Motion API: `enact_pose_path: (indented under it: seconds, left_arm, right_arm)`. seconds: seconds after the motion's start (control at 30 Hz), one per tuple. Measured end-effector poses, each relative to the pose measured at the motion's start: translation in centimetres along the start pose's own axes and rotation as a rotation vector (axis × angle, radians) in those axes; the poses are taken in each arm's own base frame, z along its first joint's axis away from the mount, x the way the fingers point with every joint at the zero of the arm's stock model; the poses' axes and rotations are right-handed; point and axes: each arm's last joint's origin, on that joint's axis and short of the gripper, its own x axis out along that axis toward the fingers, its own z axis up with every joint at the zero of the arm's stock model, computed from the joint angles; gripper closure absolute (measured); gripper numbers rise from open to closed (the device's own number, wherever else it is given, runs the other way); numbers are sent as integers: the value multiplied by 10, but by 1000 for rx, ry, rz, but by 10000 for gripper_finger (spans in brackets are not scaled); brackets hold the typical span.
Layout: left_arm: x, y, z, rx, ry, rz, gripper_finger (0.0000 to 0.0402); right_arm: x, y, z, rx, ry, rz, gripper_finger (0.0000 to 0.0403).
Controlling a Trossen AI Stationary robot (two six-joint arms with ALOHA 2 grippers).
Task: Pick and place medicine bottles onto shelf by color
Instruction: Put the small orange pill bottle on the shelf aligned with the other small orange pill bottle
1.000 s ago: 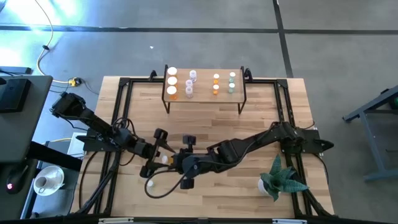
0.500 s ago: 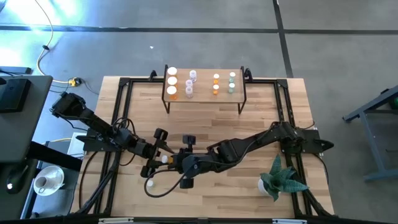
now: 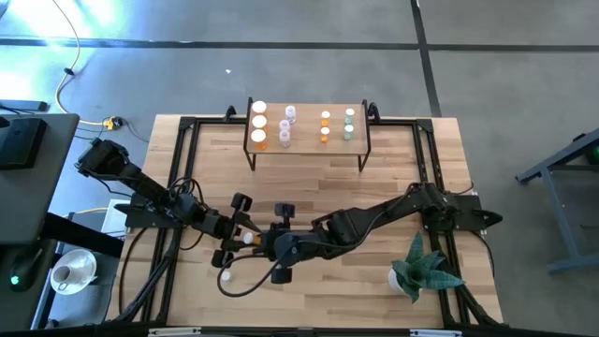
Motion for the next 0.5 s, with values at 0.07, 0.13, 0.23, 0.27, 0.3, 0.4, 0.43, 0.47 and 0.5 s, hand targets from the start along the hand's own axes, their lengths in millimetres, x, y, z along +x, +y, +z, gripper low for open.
enact_pose_path:
  seconds: [0.07, 0.13, 0.23, 0.27, 0.3, 0.4, 0.43, 0.47, 0.5]
  left_arm:
    - [0, 0, 0, 0, 1, 0, 275]
    - [0, 0, -1, 1, 6, 1, 276]
    - [0, 0, -1, 1, 10, 17, 276]
    - [0, 1, -1, 1, 11, 23, 276]
    - [0, 1, -1, 0, 13, 26, 276]
    - [0, 1, -2, -2, 21, 28, 277]
    - [0, 1, -2, 0, 25, 28, 277]
    - [0, 1, -2, 0, 28, 29, 278]
    - [0, 1, -3, 0, 34, 39, 278]
  right_arm:
    - [0, 0, 0, -2, 1, -6, 321]
    - [0, 0, 0, -5, 2, -11, 321]
    - [0, -1, -1, -8, 2, -36, 316]
    - [0, -1, -1, -10, 4, -40, 313]
    - [0, -1, -1, -13, 8, -42, 307]
    - [0, -2, -4, -23, 32, -45, 286]
    - [-1, -2, -5, -15, 42, -46, 277]
    - [-1, -2, -5, -12, 51, -48, 268]
    - [-1, -2, -6, -11, 60, -48, 259]
